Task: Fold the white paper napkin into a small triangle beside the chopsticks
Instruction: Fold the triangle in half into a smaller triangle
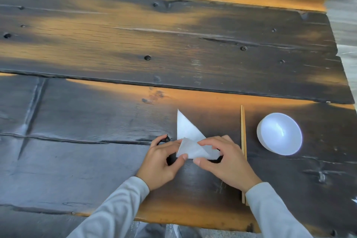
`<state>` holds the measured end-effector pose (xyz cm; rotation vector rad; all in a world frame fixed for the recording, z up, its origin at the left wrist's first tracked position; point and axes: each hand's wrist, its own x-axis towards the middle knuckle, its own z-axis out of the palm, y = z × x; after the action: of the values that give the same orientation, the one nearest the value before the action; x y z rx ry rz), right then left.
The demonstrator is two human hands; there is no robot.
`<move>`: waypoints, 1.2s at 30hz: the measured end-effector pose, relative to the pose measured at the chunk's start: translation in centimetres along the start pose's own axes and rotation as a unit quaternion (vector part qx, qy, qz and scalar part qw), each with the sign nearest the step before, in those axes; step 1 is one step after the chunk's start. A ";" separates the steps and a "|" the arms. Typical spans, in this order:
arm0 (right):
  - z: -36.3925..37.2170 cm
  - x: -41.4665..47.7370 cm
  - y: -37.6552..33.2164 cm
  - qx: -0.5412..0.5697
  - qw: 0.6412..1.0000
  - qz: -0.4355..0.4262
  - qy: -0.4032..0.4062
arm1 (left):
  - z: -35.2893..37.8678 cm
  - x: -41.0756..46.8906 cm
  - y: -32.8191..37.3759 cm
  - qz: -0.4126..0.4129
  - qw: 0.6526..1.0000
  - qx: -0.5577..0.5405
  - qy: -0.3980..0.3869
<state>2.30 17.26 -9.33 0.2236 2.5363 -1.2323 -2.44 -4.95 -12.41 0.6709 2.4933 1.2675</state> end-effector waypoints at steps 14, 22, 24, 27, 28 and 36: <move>0.3 2.2 0.3 0.027 0.999 0.043 0.017 | -0.8 3.2 0.9 -0.204 0.966 -0.147 0.065; 0.8 2.5 0.6 0.015 0.998 0.062 0.019 | -0.8 4.9 0.8 -0.251 0.961 -0.106 0.045; 0.8 2.6 0.6 0.022 0.997 0.066 0.026 | -1.0 4.8 0.7 -0.257 0.958 -0.115 0.051; 0.9 2.9 0.8 0.037 0.996 0.075 0.037 | -1.2 4.6 0.5 -0.262 0.957 -0.108 0.055; 0.9 2.9 0.9 0.047 0.995 0.078 0.040 | -1.2 4.7 0.5 -0.265 0.957 -0.099 0.058; 0.7 2.7 1.3 0.057 0.993 0.082 0.057 | -1.3 5.3 0.4 -0.278 0.959 -0.025 0.052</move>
<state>0.31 17.47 -11.60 0.5334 2.4854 -1.3341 -7.48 -2.92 -11.49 -0.1196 2.4592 1.1543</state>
